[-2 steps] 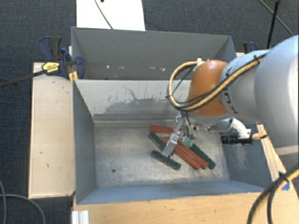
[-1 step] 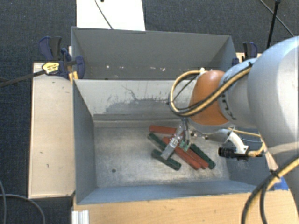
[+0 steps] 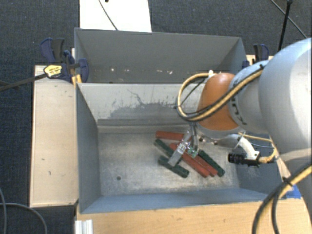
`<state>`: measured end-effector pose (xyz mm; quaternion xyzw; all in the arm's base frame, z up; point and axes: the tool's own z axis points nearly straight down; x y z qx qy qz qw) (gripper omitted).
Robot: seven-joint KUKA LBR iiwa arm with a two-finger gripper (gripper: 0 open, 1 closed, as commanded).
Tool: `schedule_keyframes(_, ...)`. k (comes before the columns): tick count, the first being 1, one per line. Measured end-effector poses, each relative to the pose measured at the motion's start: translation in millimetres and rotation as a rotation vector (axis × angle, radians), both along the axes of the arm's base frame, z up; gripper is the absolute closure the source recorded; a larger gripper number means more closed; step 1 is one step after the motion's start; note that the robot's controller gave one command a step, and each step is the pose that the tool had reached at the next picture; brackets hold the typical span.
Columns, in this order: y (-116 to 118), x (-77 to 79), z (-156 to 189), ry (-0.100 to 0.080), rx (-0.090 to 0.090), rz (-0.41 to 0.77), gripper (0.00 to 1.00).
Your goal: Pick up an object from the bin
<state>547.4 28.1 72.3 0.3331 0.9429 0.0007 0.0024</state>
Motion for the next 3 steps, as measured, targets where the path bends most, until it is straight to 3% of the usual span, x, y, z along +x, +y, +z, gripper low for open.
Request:
schedule_keyframes(1, 0.0, 1.6, 4.0, 0.000, 0.002, 0.003, 1.00)
schedule_keyframes(3, -0.6, 4.5, 100.7, -0.001, 0.001, 0.026, 1.00)
